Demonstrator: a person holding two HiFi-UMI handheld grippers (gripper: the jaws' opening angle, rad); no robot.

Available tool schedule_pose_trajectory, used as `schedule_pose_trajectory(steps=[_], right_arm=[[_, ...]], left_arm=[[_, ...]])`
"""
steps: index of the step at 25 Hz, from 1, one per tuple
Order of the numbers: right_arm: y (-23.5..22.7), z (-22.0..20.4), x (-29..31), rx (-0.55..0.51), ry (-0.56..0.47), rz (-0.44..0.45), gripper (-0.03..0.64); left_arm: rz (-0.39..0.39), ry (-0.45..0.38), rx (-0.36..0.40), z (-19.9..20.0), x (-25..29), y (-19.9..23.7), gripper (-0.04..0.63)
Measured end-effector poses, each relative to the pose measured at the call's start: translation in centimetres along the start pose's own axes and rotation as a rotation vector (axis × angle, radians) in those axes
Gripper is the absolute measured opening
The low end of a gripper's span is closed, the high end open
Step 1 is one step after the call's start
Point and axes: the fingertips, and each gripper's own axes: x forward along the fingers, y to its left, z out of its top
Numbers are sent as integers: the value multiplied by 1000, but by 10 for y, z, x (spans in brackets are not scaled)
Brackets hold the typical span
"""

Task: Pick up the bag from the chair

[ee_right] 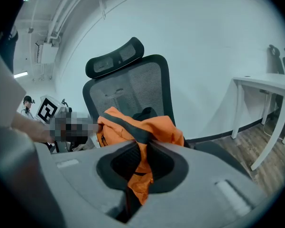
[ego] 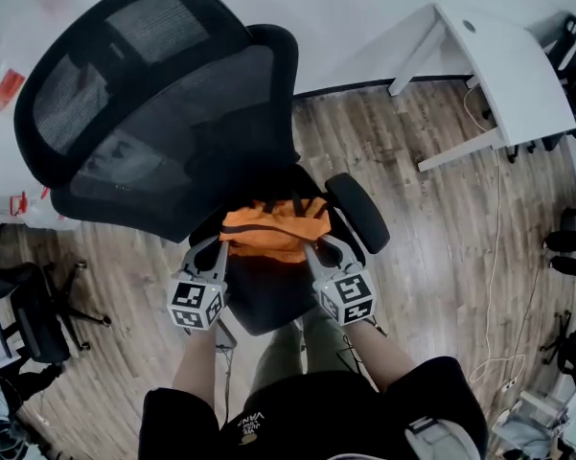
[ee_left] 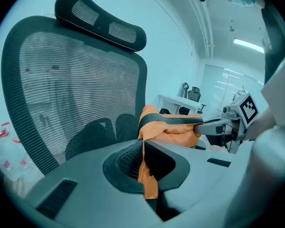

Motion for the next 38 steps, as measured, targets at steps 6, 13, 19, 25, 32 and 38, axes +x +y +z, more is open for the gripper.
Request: schedule_pose_trajectory(steps=[6,13,19,25,32,38], right_arm=[[5,22,-17,-22,-28,-12,31],[15,56,-40,-63,-66,-13,29],[23,86,-67,-101,-111,-16,29],[30,116,-84,-145,-131,-18,28],[35,156,-114,-177,-191,-35,28],[37,187,-137,-205,-242,-42,28]], left_arm=[[-6,-47,13,23,-14,-9,11],[-9,-106,32,55,-34,-21,11],[-16,-168,41,85,-57,-37,11],[-34,-210,56,113,-72,-47,11],[-57,-291,79,150,-92,-67,11],[-62,-352,106,185,-110,-84,11]])
